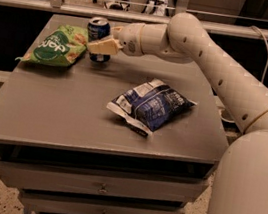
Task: Move pepsi can near green rice chip bag
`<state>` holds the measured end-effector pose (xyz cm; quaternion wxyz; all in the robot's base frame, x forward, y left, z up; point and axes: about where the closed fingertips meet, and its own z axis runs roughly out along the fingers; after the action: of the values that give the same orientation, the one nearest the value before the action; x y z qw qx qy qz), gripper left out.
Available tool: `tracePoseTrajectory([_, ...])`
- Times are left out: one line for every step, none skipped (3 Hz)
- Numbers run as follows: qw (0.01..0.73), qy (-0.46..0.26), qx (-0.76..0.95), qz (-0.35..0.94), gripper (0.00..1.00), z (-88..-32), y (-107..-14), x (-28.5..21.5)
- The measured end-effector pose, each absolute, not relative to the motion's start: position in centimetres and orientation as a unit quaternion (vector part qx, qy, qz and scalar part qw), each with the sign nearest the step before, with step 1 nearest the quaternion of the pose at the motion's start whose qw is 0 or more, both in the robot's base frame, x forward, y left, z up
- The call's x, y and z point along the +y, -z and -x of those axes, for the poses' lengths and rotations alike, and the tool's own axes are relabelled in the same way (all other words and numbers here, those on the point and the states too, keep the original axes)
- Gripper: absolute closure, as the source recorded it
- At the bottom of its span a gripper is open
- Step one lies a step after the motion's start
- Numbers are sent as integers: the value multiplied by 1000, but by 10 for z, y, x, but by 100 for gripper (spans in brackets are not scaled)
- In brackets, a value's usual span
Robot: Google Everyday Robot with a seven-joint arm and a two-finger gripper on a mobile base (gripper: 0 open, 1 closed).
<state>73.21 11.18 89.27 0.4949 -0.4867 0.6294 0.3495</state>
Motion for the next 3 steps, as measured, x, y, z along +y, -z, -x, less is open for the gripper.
tracePoseTrajectory([504,-350,625,482,97,-737,-889,122])
tracePoseTrajectory([516,-351,615,482,75,-738,-888,130])
tracePoseTrajectory([524,-363,595,489,52,-735,-888,138])
